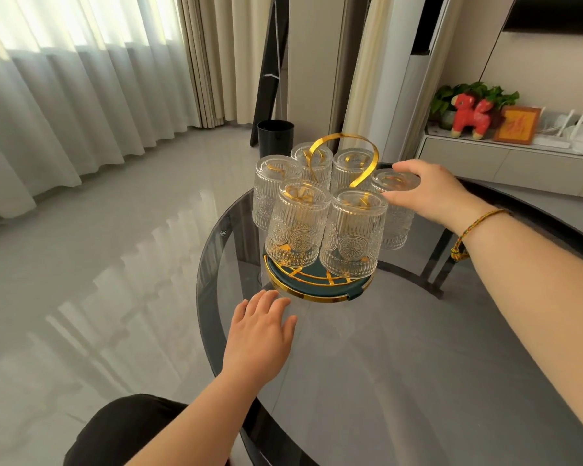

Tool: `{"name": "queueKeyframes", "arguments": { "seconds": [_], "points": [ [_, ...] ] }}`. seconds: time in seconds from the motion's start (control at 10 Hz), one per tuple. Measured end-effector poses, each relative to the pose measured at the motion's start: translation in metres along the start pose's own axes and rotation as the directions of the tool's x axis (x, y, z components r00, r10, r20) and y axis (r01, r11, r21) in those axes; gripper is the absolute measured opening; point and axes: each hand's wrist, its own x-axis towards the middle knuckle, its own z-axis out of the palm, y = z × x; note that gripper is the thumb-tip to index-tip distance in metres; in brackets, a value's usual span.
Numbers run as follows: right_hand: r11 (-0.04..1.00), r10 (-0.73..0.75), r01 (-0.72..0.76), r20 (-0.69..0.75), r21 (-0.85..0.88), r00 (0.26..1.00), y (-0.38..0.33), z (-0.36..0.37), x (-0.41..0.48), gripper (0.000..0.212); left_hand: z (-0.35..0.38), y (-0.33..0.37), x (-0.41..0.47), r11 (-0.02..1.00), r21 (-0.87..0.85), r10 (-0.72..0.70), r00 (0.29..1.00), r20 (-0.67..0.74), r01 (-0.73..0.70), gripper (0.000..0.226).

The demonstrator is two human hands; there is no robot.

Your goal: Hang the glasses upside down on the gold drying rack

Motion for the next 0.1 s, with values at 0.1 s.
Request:
{"name": "queueKeyframes", "arguments": {
  "seconds": [0.1],
  "points": [
    [0.994, 0.047, -0.034, -0.127, 0.102, 0.991, 0.0105, 0.0059, -0.0177, 0.054, -0.001, 0.0013, 0.0001, 1.0, 0.017, 0.002, 1.0, -0.002, -0.001, 0.041]
  ]
}}
